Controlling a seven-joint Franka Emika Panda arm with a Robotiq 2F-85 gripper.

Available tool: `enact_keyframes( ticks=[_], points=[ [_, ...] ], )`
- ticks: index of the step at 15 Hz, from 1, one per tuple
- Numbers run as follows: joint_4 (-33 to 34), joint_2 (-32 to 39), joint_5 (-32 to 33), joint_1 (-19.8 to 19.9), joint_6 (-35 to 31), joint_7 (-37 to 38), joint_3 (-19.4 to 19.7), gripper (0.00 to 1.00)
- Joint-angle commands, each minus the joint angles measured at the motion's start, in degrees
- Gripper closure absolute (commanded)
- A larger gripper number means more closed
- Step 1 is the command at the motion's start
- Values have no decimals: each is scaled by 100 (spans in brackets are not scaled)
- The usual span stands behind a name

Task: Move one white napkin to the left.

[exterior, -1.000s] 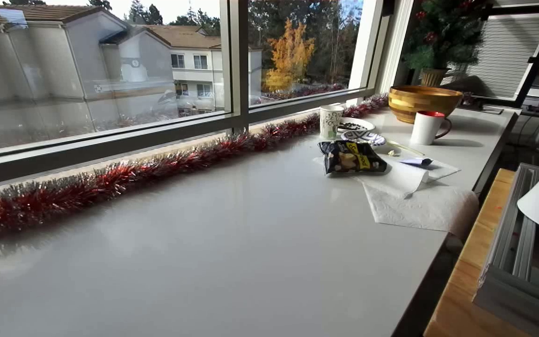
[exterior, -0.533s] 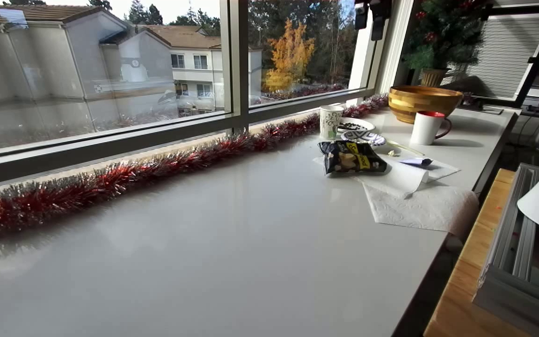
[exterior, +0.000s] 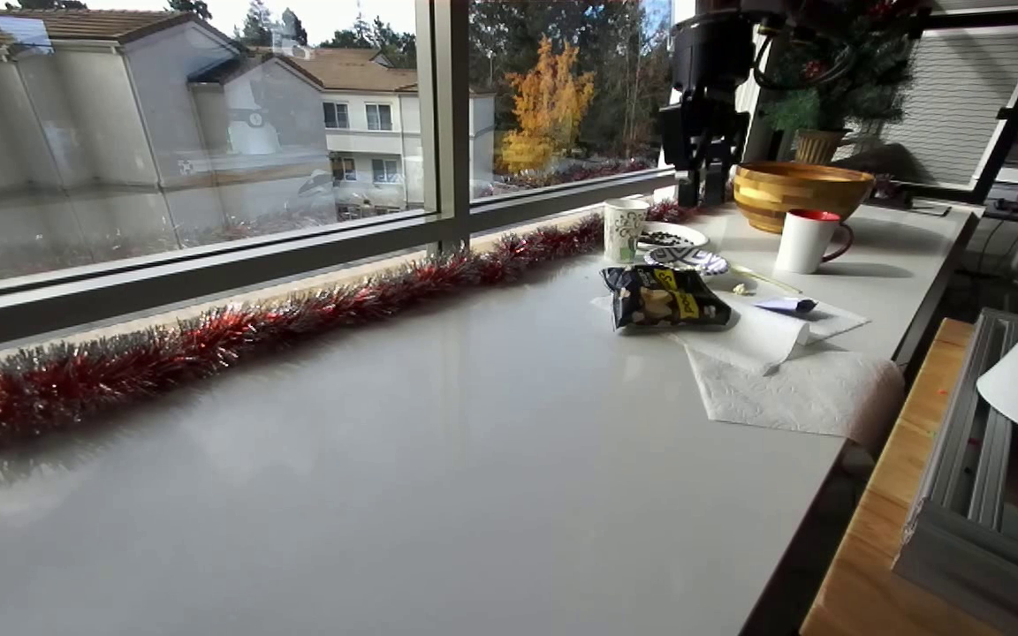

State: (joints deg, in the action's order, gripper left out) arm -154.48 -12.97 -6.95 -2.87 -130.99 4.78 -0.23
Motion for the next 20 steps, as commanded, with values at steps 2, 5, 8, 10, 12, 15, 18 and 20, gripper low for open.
enact_keyframes(
  ticks=[2, 5, 8, 10, 12, 15, 18, 20],
  points=[
    [-350, 498, 31, 141, -566, 440, -59, 82],
    [-331, 888, 157, 208, -781, 686, -47, 99],
    [-334, 1257, 238, 243, -1111, 934, -23, 100],
    [-337, 1552, 247, 246, -1439, 1014, -1, 99],
    [-341, 1887, 371, 236, -1862, 1200, 46, 99],
    [-334, 1825, 198, 196, -1761, 991, 52, 99],
    [-322, 1836, 198, 194, -1760, 990, 52, 99],
    [-262, 1939, 208, 185, -1777, 1051, 52, 100]
  ],
)
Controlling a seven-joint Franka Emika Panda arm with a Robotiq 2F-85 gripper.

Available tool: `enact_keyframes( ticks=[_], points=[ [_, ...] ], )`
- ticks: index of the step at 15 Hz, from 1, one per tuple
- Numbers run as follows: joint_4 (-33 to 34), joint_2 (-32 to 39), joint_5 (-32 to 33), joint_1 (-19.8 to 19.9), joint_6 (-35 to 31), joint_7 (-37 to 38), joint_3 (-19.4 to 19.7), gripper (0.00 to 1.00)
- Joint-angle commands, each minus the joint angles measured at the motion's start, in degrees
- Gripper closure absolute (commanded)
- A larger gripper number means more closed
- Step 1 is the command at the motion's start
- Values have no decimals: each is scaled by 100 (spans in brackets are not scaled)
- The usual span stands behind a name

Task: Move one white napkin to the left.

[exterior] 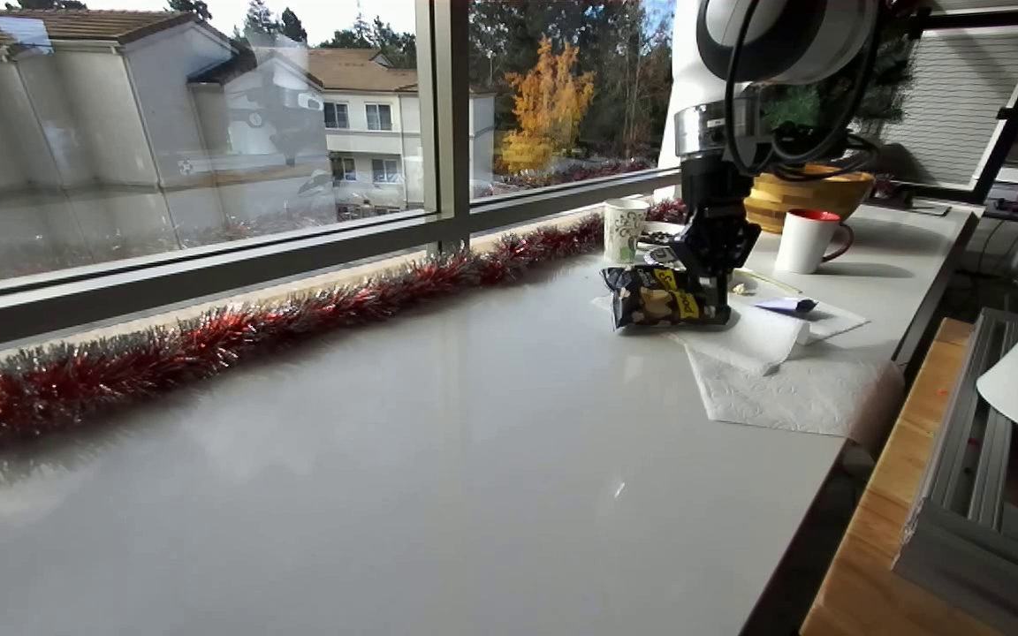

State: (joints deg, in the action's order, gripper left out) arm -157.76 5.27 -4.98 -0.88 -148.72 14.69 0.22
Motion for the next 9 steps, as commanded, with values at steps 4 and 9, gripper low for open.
enact_keyframes(
  ticks=[4, 9],
  points=[
    [226, 615, -91, 14, -390, 129, 48, 100],
    [389, 1238, 9, -21, -978, 356, 323, 100]
  ],
)
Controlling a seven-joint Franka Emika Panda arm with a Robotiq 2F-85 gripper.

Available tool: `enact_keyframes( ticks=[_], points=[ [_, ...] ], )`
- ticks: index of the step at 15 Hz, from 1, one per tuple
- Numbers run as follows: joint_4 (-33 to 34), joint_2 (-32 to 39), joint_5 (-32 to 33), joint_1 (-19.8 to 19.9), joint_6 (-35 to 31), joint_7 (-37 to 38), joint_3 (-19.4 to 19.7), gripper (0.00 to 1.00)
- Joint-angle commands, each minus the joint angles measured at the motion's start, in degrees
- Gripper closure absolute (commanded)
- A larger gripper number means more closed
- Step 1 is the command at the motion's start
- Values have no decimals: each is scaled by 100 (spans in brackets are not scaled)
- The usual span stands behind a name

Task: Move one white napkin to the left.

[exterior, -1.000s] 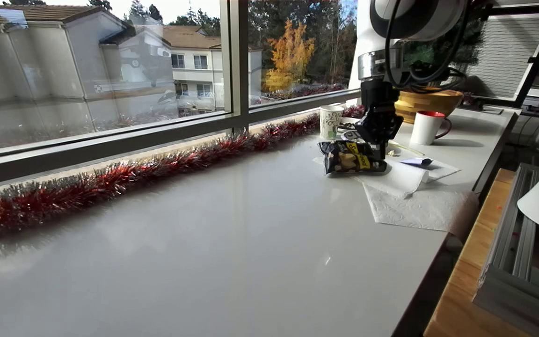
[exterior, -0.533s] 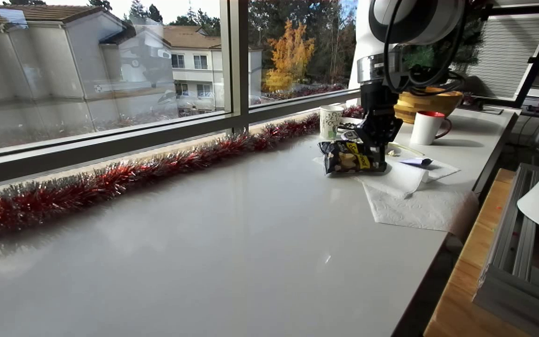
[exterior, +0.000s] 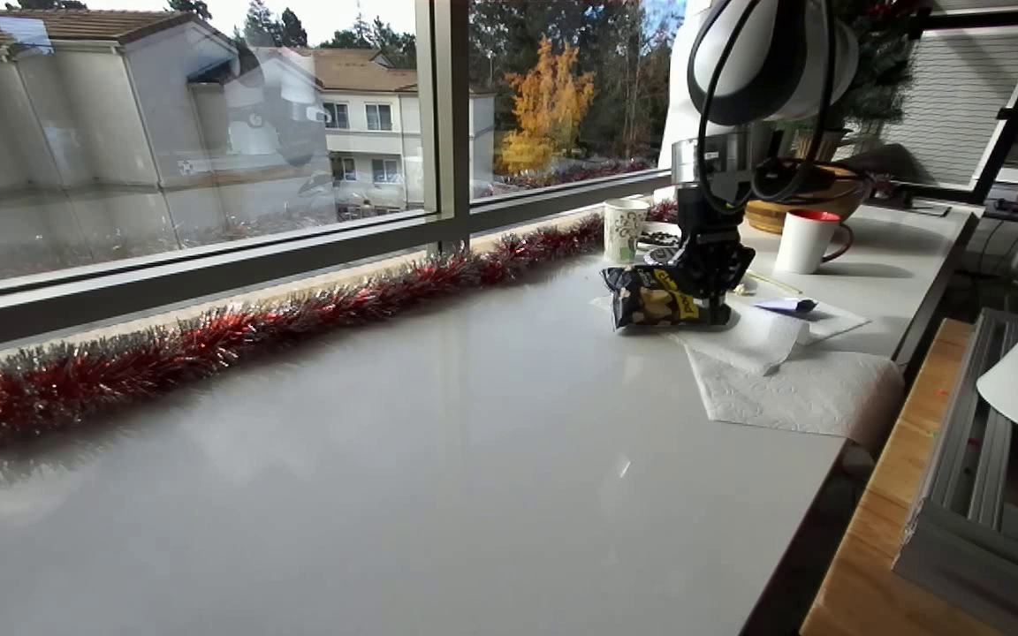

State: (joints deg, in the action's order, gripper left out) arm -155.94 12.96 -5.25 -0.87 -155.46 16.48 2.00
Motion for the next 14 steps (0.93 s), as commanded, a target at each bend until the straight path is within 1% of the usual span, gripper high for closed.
enact_keyframes(
  ticks=[1, 2, 6, 8, 10, 14],
  points=[
    [242, 575, -109, 28, -453, 75, 117, 100],
    [276, 671, -168, 52, -558, 1, 104, 100],
    [482, 1097, -153, -47, -757, 110, 175, 100],
    [573, 1166, -161, -76, -673, 117, 153, 100],
    [641, 1184, -246, -25, -660, 29, 18, 100],
    [880, 1188, -583, 138, -620, -287, -494, 100]
  ],
)
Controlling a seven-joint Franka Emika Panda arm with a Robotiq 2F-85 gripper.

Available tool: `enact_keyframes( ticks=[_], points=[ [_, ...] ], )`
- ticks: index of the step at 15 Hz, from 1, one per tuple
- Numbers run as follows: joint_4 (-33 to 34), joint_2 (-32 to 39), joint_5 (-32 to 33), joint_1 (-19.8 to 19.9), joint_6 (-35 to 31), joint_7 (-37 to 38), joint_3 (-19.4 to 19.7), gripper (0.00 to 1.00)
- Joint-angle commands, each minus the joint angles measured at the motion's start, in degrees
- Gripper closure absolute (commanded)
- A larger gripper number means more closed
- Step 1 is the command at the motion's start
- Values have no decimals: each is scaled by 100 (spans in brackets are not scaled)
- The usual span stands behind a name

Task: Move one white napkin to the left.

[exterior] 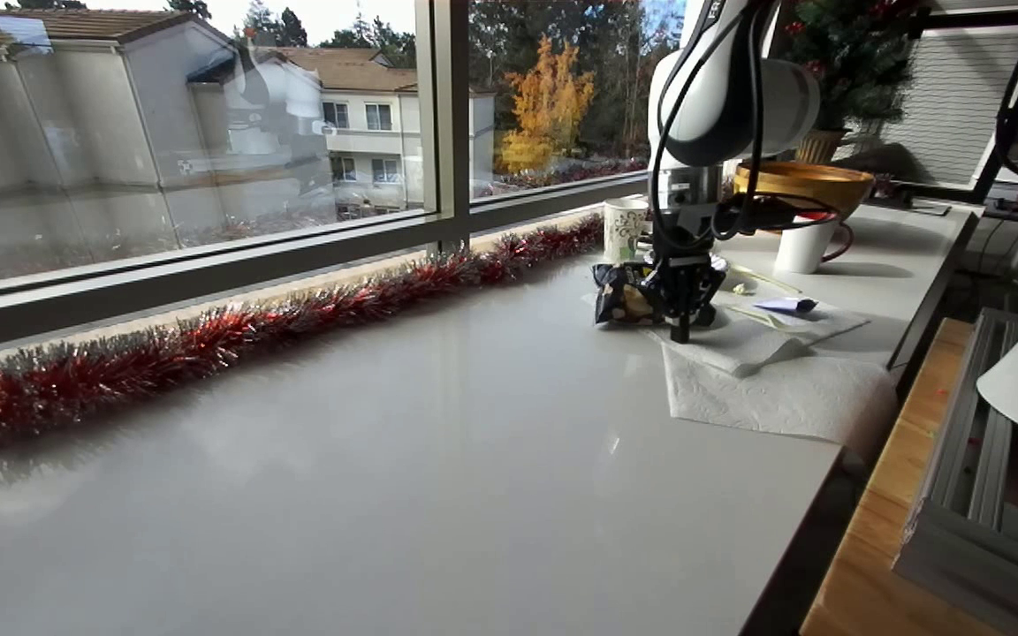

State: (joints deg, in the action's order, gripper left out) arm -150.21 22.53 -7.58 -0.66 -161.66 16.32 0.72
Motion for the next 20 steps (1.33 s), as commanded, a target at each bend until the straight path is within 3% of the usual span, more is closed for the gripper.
enact_keyframes(
  ticks=[1, 7, 17, 20],
  points=[
    [397, 261, -426, 146, 33, -357, -494, 100],
    [854, 510, -491, 162, 109, -834, -952, 100],
    [1376, 628, 188, -482, 239, -1363, -880, 100],
    [1407, 483, 41, -471, 628, -1234, -948, 100]
  ],
)
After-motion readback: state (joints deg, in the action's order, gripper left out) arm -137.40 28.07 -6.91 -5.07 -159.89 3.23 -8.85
